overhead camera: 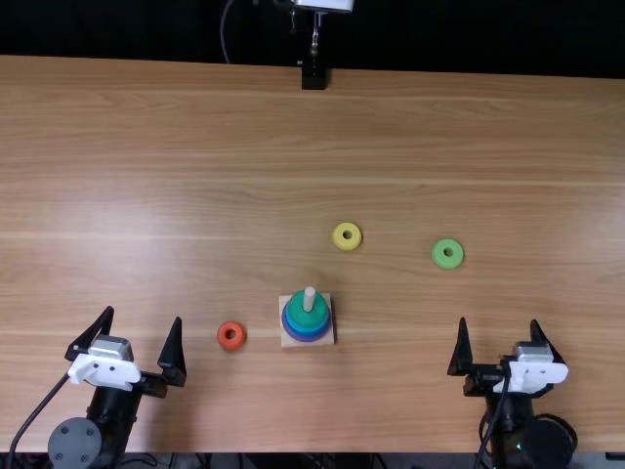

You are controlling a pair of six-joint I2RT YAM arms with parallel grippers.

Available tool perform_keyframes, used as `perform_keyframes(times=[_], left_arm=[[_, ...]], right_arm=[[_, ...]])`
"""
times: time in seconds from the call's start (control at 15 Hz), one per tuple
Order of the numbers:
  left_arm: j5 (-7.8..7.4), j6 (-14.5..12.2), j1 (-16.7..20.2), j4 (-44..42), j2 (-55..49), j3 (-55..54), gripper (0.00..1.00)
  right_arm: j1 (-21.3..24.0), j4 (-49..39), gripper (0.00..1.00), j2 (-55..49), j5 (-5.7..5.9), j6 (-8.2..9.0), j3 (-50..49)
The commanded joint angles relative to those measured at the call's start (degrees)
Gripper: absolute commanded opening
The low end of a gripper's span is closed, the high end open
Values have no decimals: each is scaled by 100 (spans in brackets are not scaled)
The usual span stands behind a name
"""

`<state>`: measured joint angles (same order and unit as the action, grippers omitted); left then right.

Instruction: Build the Hanoi tower: stack the rings onto the peg from bottom to top in this color order: purple, dark blue, light blue, dark green, light green, yellow, orange.

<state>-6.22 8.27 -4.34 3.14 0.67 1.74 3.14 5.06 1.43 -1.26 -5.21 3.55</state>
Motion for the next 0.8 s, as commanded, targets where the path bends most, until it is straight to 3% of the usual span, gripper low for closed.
perform_keyframes(times=[0.0, 0.07, 0.13, 0.2, 0.27, 0.33, 0.4, 0.47, 0.53, 0.73], left_arm=[[0, -57, 65, -18, -67, -174, 100], [0, -57, 65, -18, -67, -174, 100], [0, -57, 65, -18, -67, -174, 100], [0, -57, 65, -18, -67, -174, 100], [0, -57, 65, -18, -67, -174, 100], [0, -57, 65, -18, -67, -174, 100], [0, -57, 65, -18, -67, -174, 100], [0, -57, 65, -18, -67, -174, 100], [0, -57, 65, -18, -67, -174, 100], [0, -57, 65, -18, -67, -174, 100]], right_arm=[[20, -268, 100, -73, 62, 68, 163], [3, -531, 100, -82, 41, 99, 418], [-6, -605, 100, -38, 41, 374, 462], [-15, -605, 100, -20, 31, 1112, 462], [-15, -647, 100, -20, 41, 1956, 497], [-6, -669, 100, -20, 41, 2462, 620], [-6, -679, 100, -29, 62, 2515, 726], [20, -679, 100, -46, 41, 2388, 805], [38, -679, 100, -3, 52, 2146, 972], [47, -690, 100, 753, 41, 1028, 1517]])
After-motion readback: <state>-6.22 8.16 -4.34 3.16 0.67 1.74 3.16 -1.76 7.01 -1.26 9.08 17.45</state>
